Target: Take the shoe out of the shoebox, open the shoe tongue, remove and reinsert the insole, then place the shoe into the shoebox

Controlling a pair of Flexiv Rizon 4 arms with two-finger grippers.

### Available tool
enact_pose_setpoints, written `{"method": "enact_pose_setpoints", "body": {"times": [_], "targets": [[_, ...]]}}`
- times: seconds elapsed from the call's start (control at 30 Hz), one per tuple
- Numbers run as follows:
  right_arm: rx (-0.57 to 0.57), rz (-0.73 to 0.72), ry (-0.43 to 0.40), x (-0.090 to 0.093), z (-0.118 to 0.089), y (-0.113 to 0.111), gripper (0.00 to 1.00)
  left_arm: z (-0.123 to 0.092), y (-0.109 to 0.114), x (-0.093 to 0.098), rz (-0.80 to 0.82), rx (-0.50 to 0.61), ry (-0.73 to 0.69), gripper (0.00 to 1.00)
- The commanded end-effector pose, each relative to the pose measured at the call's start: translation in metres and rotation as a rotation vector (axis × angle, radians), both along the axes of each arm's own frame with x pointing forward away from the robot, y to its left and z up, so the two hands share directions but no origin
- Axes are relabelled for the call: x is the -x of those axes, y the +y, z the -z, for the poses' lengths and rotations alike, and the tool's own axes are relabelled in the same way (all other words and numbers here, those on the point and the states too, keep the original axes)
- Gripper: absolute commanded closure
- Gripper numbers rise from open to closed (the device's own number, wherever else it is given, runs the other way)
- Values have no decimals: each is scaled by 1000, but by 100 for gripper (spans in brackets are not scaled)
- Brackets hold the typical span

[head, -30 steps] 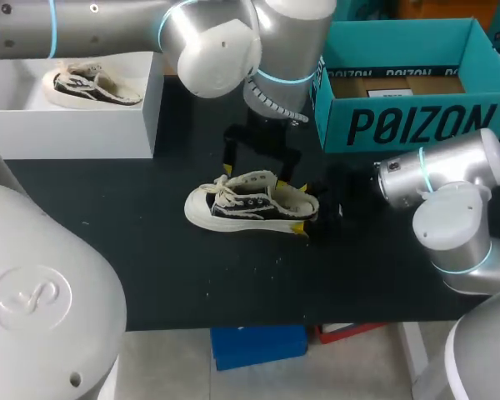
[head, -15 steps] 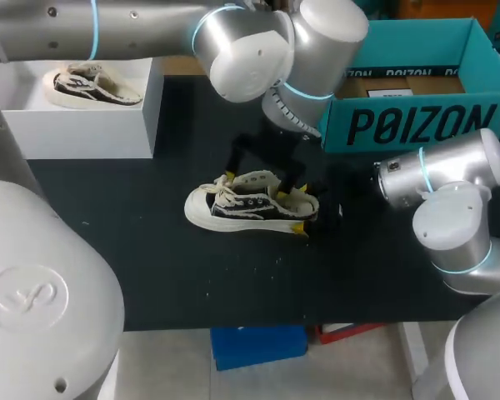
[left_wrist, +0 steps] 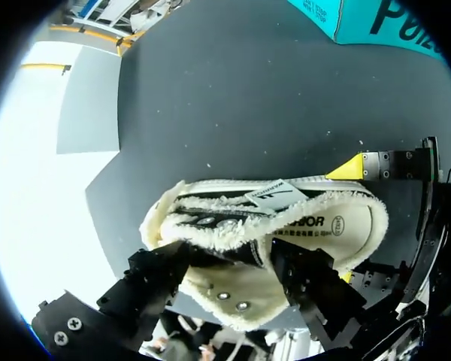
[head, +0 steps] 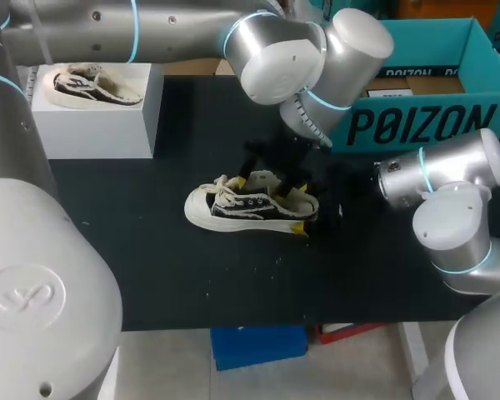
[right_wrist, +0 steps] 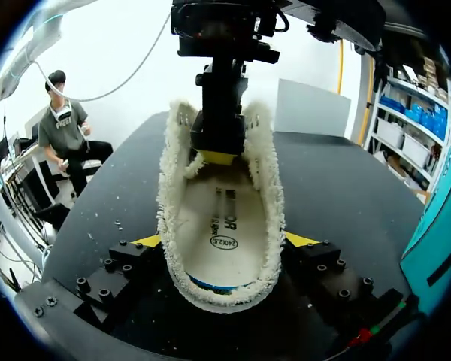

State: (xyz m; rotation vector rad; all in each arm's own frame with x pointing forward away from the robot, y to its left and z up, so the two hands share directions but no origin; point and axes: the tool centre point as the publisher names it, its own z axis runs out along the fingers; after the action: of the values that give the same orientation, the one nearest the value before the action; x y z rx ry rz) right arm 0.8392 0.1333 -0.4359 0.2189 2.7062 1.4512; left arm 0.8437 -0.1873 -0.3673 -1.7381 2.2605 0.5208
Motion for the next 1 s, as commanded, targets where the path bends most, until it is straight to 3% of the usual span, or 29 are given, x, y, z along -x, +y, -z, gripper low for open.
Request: {"method": "enact_pose_setpoints", "body": {"times": [0.03,0.1,0.2,0.43,0.7,1.0], "targets": [[0,1,0,-1,3,2,100,1,-3,3,5,-40,-9,79],[0,1,0,-1,3,2,100,3,-3,5,6,-61,-12,84],[0,1,0,-1,3,2,100,4,-1,6,3,-73,-10,100],[0,1,0,-1,3,2,100,-4,4,7,-11,-61,-19,100],[0,1,0,-1,3,2,100,-27,6,2,-13,-45,-96,100],[0,1,0,-1,3,2,100,-47,23,-5,-36,-50,-160,100]]}}
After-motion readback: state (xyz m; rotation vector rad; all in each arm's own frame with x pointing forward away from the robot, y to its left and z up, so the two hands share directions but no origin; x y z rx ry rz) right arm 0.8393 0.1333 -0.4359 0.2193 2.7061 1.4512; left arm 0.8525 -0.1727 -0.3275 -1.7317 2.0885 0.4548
